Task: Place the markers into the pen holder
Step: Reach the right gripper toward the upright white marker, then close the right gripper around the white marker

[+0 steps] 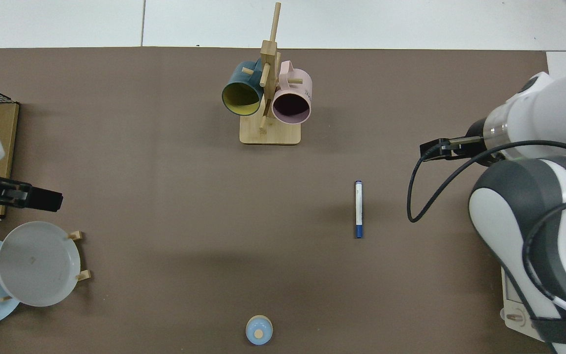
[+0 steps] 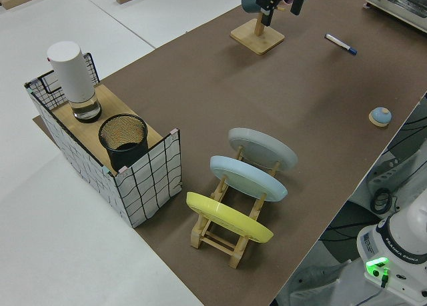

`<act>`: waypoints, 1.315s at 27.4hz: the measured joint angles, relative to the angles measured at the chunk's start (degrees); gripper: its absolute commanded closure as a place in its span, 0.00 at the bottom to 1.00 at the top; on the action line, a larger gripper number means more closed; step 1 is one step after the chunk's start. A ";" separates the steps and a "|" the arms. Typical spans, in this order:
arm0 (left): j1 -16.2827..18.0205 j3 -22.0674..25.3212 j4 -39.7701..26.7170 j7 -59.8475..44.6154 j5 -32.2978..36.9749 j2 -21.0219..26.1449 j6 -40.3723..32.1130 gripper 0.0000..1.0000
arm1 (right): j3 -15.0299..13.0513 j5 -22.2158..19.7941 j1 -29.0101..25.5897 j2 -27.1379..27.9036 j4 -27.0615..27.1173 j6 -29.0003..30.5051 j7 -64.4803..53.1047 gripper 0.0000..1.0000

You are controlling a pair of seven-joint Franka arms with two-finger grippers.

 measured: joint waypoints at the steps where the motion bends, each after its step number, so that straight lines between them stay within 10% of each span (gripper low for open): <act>1: 0.00 0.01 -0.39 0.59 0.00 -0.04 0.26 0.00 | 0.01 0.00 0.37 0.48 -0.19 0.46 0.54 0.00; 36: 0.00 0.77 -6.35 2.02 0.00 -0.32 4.61 0.00 | -0.12 2.54 8.82 11.38 -16.36 24.31 14.25 0.01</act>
